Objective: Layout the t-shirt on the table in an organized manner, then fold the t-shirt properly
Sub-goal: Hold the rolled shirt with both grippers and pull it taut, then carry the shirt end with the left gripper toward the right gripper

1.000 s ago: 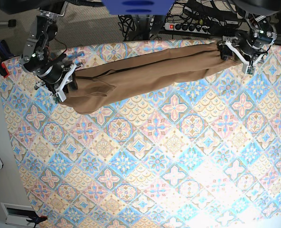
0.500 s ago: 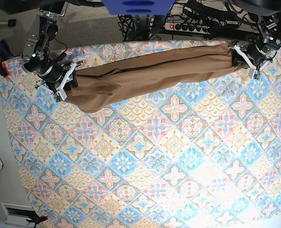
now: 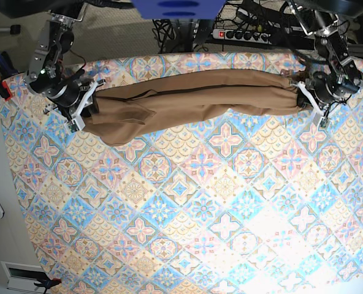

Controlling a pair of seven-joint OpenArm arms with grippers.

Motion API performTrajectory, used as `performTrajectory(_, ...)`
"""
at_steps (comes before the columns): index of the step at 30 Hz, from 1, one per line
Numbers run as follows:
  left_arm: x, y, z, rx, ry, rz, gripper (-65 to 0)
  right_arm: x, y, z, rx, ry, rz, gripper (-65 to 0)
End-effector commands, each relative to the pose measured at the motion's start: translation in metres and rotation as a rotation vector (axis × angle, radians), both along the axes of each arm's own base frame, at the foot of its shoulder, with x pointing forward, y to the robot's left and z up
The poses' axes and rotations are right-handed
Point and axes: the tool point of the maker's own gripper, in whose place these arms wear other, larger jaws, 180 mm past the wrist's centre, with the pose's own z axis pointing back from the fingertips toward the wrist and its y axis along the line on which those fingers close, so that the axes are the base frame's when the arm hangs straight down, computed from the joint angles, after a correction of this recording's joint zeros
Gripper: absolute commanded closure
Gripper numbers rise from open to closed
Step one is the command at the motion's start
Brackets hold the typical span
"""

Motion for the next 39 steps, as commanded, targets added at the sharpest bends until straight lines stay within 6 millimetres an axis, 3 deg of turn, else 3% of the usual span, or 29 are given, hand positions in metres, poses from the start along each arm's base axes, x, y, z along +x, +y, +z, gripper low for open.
performTrajectory(1,-0.026,0.024,-0.017,0.123,0.182,0.036,0.0,0.009,0.0,0.011,0.005,-0.049,0.007,-13.3)
performTrajectory(3,-0.012,0.038,-0.001,0.18,0.172,0.031,0.0,0.009,0.001,0.011,0.006,-0.048,0.01,-13.3)
performTrajectory(7,0.001,0.046,0.028,0.26,0.136,0.023,0.0,0.009,0.001,0.01,0.007,-0.046,0.01,-13.3)
performTrajectory(14,-0.007,0.05,0.078,0.409,0.086,-0.009,0.0,0.009,0.001,0.011,0.007,-0.048,0.01,-13.3)
performTrajectory(22,-0.013,0.046,0.08,0.414,0.081,-0.009,0.0,0.009,0.002,0.01,0.008,-0.047,0.011,-13.3)
performTrajectory(26,-0.007,0.031,0.092,0.415,0.023,-0.004,0.0,0.009,0.002,0.01,0.008,-0.047,0.011,-13.3)
performTrajectory(30,-0.015,0.022,0.085,0.392,0.074,0.001,0.0,0.009,0.002,0.01,0.008,-0.047,0.011,-13.3)
performTrajectory(39,-0.009,-0.033,0.068,0.277,0.074,-0.068,0.0,0.009,0.002,0.01,0.01,-0.047,0.01,-13.3)
